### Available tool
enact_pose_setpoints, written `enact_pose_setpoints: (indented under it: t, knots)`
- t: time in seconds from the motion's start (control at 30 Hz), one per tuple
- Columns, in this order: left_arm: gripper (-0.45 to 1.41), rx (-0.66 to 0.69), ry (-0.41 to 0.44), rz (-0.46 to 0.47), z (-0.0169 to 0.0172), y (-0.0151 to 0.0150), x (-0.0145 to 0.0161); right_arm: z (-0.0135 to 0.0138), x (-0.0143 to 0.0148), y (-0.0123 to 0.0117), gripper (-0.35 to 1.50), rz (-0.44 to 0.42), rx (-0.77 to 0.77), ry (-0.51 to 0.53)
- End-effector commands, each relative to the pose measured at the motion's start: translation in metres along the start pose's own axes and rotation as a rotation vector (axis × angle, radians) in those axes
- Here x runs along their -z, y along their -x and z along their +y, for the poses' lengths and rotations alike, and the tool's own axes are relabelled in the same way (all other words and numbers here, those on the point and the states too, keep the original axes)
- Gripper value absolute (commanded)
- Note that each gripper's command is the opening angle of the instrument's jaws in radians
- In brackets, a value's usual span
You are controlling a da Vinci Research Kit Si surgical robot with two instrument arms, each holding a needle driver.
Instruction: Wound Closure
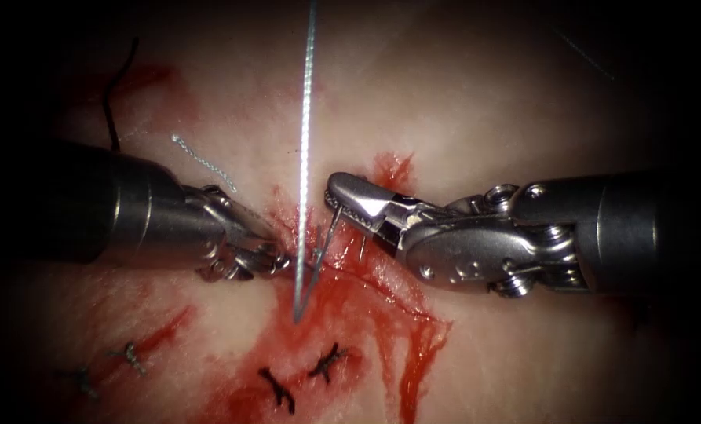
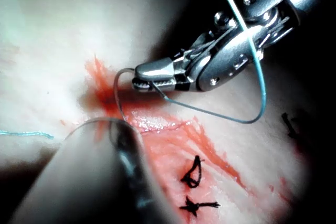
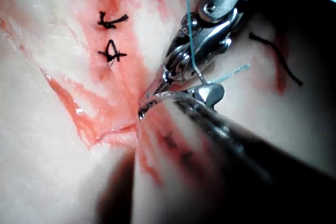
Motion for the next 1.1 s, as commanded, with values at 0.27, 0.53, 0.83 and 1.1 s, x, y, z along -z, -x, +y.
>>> enact_pose_setpoints:
  t: [0.27, 0.53, 0.83, 1.1]
  knots:
    - [-0.45, 0.001, 0.0, 0.0, 0.0001, -0.0001, -0.0007, -0.0008, -0.0011, -0.0002, -0.35, 0.01, 0.015, 0.001]
    - [-0.45, 0.001, 0.002, -0.002, 0.0002, -0.0001, -0.0007, -0.0018, -0.0011, 0.0002, -0.35, 0.012, 0.025, -0.005]
    - [-0.45, 0.001, 0.002, -0.002, 0.0001, -0.0001, -0.0007, -0.0012, -0.0009, 0.0001, -0.35, 0.011, 0.054, -0.023]
    - [-0.45, 0.001, 0.002, -0.002, 0.0001, -0.0001, -0.0007, -0.0012, -0.0009, -0.0001, -0.35, 0.017, 0.083, -0.049]
